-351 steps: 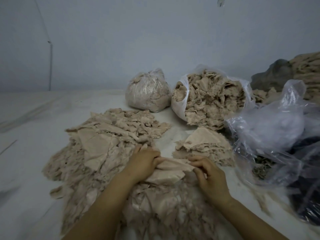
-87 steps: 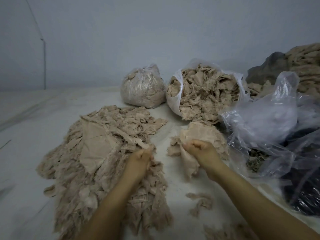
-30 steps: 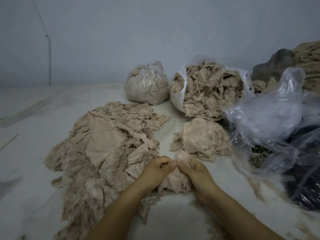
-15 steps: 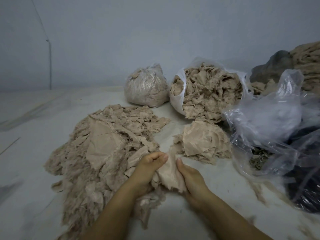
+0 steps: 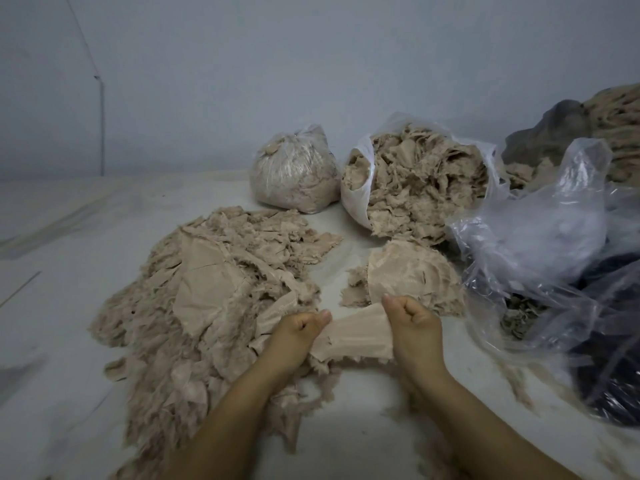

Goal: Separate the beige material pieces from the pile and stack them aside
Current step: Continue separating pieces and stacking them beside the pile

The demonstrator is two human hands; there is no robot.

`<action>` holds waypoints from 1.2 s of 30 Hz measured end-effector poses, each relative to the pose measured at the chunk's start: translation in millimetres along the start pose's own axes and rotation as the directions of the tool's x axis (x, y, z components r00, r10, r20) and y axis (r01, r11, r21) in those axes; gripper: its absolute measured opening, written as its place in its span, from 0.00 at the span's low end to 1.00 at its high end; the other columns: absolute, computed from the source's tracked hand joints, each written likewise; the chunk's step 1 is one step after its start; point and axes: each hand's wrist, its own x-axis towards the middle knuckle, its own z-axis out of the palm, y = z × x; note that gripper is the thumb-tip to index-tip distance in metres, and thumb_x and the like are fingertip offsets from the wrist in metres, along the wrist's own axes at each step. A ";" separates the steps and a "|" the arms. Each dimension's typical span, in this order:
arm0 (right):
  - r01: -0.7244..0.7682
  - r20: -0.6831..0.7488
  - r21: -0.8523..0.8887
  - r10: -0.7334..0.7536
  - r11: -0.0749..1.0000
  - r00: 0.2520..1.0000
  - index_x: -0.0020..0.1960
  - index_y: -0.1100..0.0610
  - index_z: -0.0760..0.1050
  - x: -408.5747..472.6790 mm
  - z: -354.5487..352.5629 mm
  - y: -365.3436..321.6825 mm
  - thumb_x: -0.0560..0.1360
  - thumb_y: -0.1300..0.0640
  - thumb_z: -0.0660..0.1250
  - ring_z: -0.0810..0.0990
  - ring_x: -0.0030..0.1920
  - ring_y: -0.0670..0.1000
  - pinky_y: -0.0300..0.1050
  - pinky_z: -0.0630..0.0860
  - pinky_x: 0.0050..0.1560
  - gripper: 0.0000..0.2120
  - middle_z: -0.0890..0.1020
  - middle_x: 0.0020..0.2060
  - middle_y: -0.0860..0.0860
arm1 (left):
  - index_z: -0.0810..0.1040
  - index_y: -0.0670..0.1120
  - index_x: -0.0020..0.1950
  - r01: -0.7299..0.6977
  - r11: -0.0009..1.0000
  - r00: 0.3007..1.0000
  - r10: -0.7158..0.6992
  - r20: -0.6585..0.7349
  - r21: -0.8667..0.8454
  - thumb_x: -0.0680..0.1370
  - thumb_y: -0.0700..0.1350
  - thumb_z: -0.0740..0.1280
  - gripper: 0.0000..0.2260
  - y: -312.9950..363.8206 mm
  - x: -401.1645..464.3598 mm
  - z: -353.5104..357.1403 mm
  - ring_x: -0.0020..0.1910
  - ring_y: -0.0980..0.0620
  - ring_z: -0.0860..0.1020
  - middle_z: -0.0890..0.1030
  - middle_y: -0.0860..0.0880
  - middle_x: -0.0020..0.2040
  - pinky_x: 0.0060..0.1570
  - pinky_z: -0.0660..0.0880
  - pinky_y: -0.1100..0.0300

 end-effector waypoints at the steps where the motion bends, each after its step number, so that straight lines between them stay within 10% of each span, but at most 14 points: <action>1: 0.013 -0.019 0.007 -0.013 1.000 1.000 0.39 0.71 0.72 3.1 -2.4 -1.5 0.77 0.55 0.66 0.68 0.32 0.51 0.42 0.67 0.33 0.18 0.70 0.30 0.55 | 0.78 0.39 0.36 0.001 0.999 0.998 0.002 -0.059 0.043 0.79 0.52 0.62 0.19 -2.7 1.9 -2.0 0.34 0.50 0.76 0.80 0.47 0.33 0.40 0.72 0.57; 5: 0.049 0.006 0.010 -0.049 0.999 0.999 0.31 0.59 0.74 14.2 -4.8 -10.8 0.77 0.54 0.66 0.68 0.28 0.48 0.40 0.68 0.32 0.17 0.70 0.24 0.49 | 0.73 0.45 0.34 0.028 0.997 0.995 -0.020 -0.102 0.073 0.73 0.64 0.57 0.23 -2.0 2.0 -1.2 0.24 0.56 0.71 0.73 0.55 0.24 0.30 0.68 0.62; 10: 0.130 0.164 -0.037 -0.122 0.991 0.979 0.37 0.55 0.79 14.0 23.8 -27.2 0.77 0.52 0.66 0.76 0.29 0.44 0.38 0.72 0.32 0.12 0.79 0.27 0.46 | 0.73 0.45 0.61 0.258 0.929 0.965 -0.237 0.110 -0.265 0.68 0.72 0.52 0.36 14.1 0.3 41.4 0.54 0.49 0.80 0.82 0.44 0.53 0.60 0.75 0.52; 16: 0.193 0.099 -0.036 -0.189 0.981 0.977 0.37 0.56 0.77 29.7 26.4 -34.7 0.77 0.52 0.66 0.73 0.32 0.49 0.47 0.71 0.36 0.12 0.77 0.29 0.49 | 0.77 0.43 0.46 0.351 0.689 0.914 -0.399 0.073 -0.634 0.76 0.53 0.64 0.13 21.6 -1.3 56.3 0.21 0.52 0.72 0.78 0.46 0.28 0.20 0.67 0.68; 19: 0.185 0.029 -0.106 -0.183 0.977 0.983 0.34 0.53 0.76 42.6 10.9 -24.8 0.77 0.54 0.66 0.71 0.31 0.48 0.44 0.68 0.36 0.13 0.74 0.27 0.47 | 0.77 0.40 0.52 0.189 0.782 0.916 -0.358 -0.180 -0.595 0.81 0.47 0.61 0.11 21.9 2.0 47.8 0.23 0.38 0.73 0.81 0.34 0.37 0.19 0.66 0.68; 26: 0.198 -0.073 -0.229 -0.220 0.953 0.973 0.33 0.48 0.76 56.6 -0.9 -11.1 0.76 0.55 0.68 0.73 0.33 0.32 0.26 0.66 0.33 0.13 0.77 0.31 0.42 | 0.81 0.40 0.50 0.016 0.869 0.940 -0.182 -0.289 -0.495 0.79 0.42 0.64 0.08 23.9 3.8 42.6 0.42 0.51 0.83 0.85 0.47 0.42 0.39 0.78 0.64; 31: 0.236 -0.115 -0.283 -0.277 0.930 0.954 0.35 0.47 0.76 87.6 -7.4 -27.0 0.76 0.55 0.68 0.75 0.33 0.39 0.30 0.68 0.35 0.10 0.77 0.30 0.41 | 0.82 0.45 0.50 0.019 0.873 0.910 -0.217 -0.352 -0.488 0.78 0.43 0.66 0.06 25.9 5.5 29.9 0.38 0.51 0.82 0.85 0.48 0.43 0.40 0.80 0.53; 36: 0.171 -0.003 -0.616 -0.219 0.769 0.976 0.48 0.61 0.78 129.3 -39.3 -41.8 0.80 0.51 0.60 0.77 0.45 0.59 0.46 0.70 0.42 0.14 0.82 0.45 0.58 | 0.77 0.45 0.39 0.005 0.995 0.963 -0.031 -0.268 -0.097 0.79 0.48 0.63 0.11 15.0 5.2 -0.2 0.28 0.64 0.74 0.74 0.56 0.31 0.33 0.71 0.74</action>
